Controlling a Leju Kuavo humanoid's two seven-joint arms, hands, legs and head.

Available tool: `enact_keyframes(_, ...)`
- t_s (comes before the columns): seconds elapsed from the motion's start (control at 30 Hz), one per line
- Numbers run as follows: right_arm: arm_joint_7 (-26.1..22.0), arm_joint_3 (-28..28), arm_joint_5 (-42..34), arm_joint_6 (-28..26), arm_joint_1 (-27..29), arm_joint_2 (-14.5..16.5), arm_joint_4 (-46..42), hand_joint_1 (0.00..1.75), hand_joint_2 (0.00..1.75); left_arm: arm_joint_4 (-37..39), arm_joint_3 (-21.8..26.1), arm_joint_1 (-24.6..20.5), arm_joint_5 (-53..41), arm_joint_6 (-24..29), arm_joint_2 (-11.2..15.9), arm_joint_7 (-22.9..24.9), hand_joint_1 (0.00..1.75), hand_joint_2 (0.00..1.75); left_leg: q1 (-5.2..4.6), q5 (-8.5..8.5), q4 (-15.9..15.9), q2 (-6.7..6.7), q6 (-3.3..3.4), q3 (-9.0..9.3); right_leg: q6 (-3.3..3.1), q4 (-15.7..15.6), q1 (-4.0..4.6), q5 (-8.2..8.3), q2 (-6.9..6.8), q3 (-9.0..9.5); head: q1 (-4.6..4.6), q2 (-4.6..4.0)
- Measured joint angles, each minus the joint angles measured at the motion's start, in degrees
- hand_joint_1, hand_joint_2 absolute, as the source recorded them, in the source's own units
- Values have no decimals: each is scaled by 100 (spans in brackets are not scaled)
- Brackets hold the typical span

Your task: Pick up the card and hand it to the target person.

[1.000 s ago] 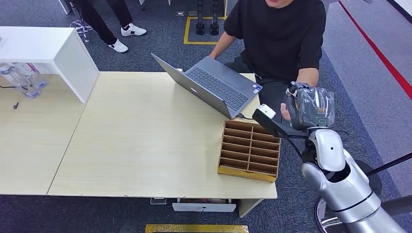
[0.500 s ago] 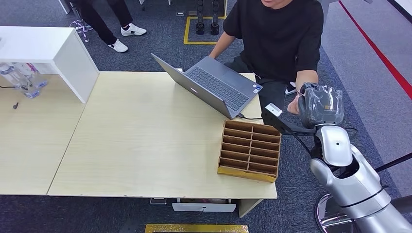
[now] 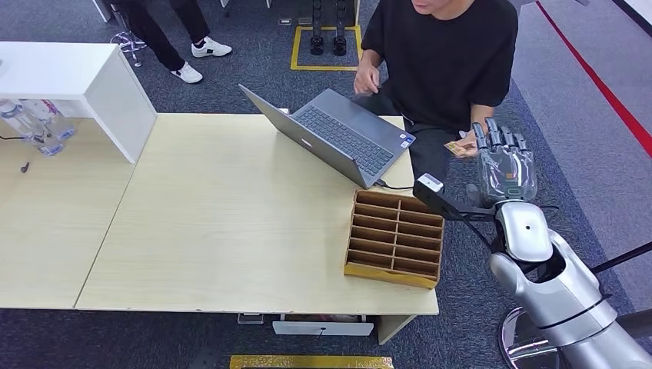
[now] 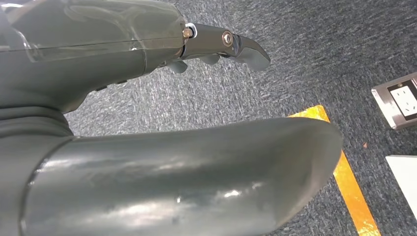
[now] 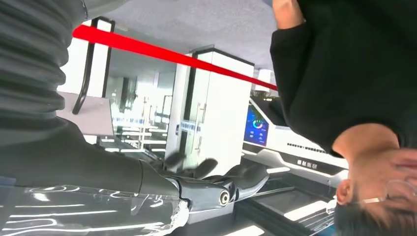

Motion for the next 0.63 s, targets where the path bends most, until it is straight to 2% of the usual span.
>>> enact_keyframes(0.13,44,-11,-154,-656,70,34,18,0,175,0,0,2,0,6,0,-8,0,0,0,0,0,0,0,0,0,0,0,0,0,0,-1,0)
enact_keyframes(0.27,-30,-59,-577,-1735,214,144,-12,0,175,0,1,13,1,37,0,-34,0,0,0,0,-1,0,0,-1,0,0,0,0,-1,1,0,0)
enact_keyframes(0.37,-217,-112,-878,-2529,335,308,-75,0,175,0,3,42,8,79,-1,-78,0,0,1,0,-1,0,0,-1,0,0,1,0,0,0,0,0)
enact_keyframes(0.53,-436,-117,-1015,-3222,596,653,-187,0,175,0,5,99,18,139,-1,-108,0,0,2,0,-2,-1,0,-2,0,0,3,0,-2,1,0,0)
enact_keyframes(0.63,-871,-124,-1421,-3621,806,930,-235,0,175,0,14,136,24,193,1,-135,0,0,4,0,-3,-1,0,-2,-1,1,4,-1,-2,1,1,0)
